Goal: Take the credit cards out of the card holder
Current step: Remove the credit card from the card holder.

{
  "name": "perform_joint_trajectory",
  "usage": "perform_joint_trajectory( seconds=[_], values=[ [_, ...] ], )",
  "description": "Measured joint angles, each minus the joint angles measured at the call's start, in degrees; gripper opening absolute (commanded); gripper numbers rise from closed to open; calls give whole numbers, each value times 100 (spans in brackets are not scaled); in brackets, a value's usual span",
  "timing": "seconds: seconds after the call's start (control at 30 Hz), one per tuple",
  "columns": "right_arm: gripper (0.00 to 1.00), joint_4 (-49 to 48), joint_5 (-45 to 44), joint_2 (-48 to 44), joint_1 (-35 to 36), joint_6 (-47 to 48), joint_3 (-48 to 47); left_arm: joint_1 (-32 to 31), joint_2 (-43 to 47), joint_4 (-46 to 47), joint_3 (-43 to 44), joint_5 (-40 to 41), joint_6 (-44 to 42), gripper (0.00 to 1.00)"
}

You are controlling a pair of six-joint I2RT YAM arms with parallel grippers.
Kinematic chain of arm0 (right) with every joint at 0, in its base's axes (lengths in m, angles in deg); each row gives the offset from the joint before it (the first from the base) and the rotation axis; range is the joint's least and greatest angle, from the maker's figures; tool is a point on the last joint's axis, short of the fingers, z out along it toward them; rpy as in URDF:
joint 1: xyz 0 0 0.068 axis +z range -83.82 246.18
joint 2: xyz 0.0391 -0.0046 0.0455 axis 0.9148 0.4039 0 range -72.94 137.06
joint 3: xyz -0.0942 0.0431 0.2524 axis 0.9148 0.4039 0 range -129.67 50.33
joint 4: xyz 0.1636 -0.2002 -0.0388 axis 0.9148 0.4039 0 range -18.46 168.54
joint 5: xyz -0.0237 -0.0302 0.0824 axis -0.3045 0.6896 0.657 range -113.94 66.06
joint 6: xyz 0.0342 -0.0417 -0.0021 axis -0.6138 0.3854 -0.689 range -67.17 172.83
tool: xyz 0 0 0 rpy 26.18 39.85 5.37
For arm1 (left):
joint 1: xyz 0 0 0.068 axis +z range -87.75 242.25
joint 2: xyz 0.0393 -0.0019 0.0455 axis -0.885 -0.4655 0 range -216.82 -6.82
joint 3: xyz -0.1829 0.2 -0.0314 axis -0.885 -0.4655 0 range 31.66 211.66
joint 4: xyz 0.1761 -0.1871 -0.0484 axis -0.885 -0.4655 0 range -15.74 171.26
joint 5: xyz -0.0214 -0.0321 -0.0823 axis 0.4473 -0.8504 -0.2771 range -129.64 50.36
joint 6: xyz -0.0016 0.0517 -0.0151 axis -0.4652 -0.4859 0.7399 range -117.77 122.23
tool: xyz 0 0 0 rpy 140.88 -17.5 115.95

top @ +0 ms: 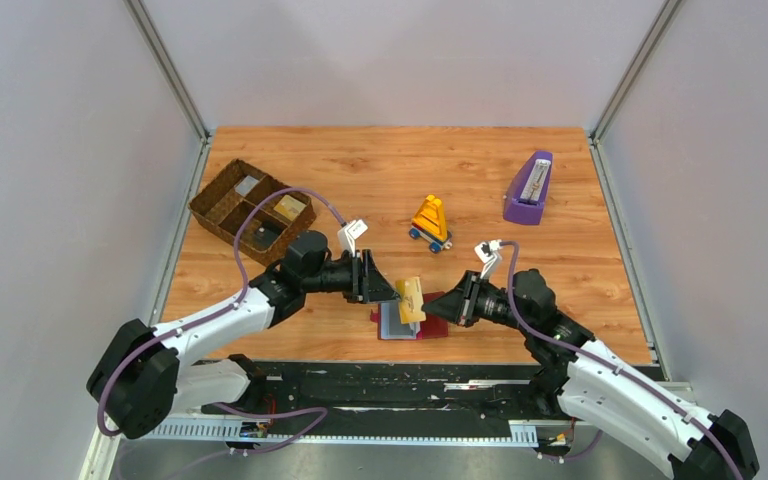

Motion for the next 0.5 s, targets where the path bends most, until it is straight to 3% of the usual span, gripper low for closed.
perform_joint_trajectory(
  seconds=[0.23, 0.4, 0.5],
  values=[
    [0, -129, 111, 221, -2, -48, 0, 0, -9, 70, 48, -15, 13, 48],
    [0, -205, 175, 310, -2, -114, 0, 9, -13, 457, 33, -37, 234, 24],
    [0, -251, 179, 317, -2, -142, 0, 9, 0, 745, -48, -33, 407, 21]
  ],
)
